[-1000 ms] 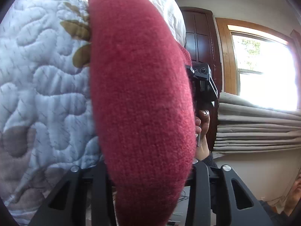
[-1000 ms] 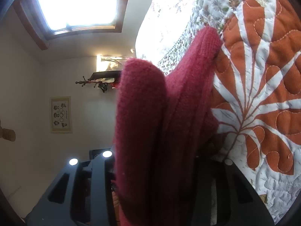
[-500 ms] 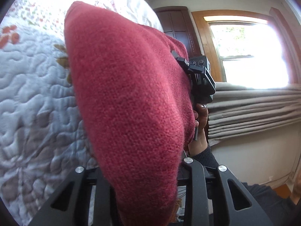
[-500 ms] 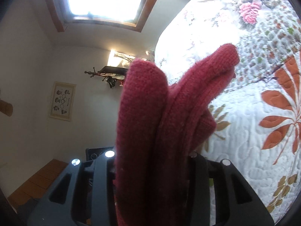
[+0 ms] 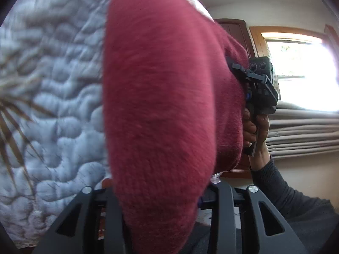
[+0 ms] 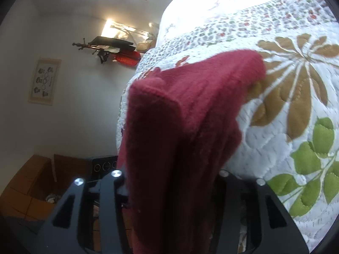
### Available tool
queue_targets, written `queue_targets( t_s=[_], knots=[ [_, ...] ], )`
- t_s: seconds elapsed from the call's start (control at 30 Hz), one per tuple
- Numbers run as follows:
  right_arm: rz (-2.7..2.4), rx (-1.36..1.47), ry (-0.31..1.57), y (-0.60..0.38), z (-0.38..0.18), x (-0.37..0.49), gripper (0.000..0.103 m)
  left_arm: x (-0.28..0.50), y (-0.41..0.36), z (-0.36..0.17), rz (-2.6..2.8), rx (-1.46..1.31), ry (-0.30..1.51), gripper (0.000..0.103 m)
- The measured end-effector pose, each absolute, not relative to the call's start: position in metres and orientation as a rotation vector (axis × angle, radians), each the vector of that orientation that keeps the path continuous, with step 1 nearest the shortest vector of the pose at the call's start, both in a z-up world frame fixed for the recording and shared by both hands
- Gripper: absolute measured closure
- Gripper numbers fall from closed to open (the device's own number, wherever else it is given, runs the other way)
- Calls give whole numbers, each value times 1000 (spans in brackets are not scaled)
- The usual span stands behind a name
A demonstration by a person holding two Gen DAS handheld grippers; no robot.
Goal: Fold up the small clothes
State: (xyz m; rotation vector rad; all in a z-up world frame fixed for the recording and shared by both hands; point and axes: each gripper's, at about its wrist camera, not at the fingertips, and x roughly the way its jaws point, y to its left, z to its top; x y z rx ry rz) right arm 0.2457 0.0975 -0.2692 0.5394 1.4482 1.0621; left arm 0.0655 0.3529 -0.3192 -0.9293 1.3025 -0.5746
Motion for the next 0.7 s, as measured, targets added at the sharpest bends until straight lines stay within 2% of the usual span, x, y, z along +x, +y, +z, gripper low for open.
queue_targets(
  t_s=[0.07, 0.1, 0.2, 0.27, 0.33, 0.43, 0.5, 0.53, 0.63, 0.7],
  knots=[
    [1000, 552, 1436, 77, -262, 238, 33, 64, 356, -318, -577, -939, 1281, 55],
    [973, 557, 1411, 61, -254, 232, 29, 66, 355, -314, -577, -937, 1279, 49],
    [923, 571, 1309, 21, -231, 220, 31, 46, 381, -294, -535, -903, 1261, 39],
    [908, 533, 1253, 20, -211, 215, 42, 30, 398, -274, -472, -869, 1216, 38],
    [918, 491, 1242, 36, -206, 221, 47, 13, 414, -247, -432, -845, 1121, 38],
    [905, 418, 1258, 57, -208, 224, 53, -6, 413, -201, -505, -756, 968, 27],
    [880, 369, 1278, 66, -216, 223, 75, -5, 394, -184, -585, -737, 913, 24],
    [876, 352, 1283, 72, -218, 222, 94, -1, 383, -181, -626, -729, 907, 24],
    [825, 370, 1208, 57, -214, 229, 96, 16, 362, -194, -688, -720, 943, 24],
    [721, 393, 1230, 46, -227, 240, 96, 21, 353, -204, -704, -725, 977, 25]
  ],
)
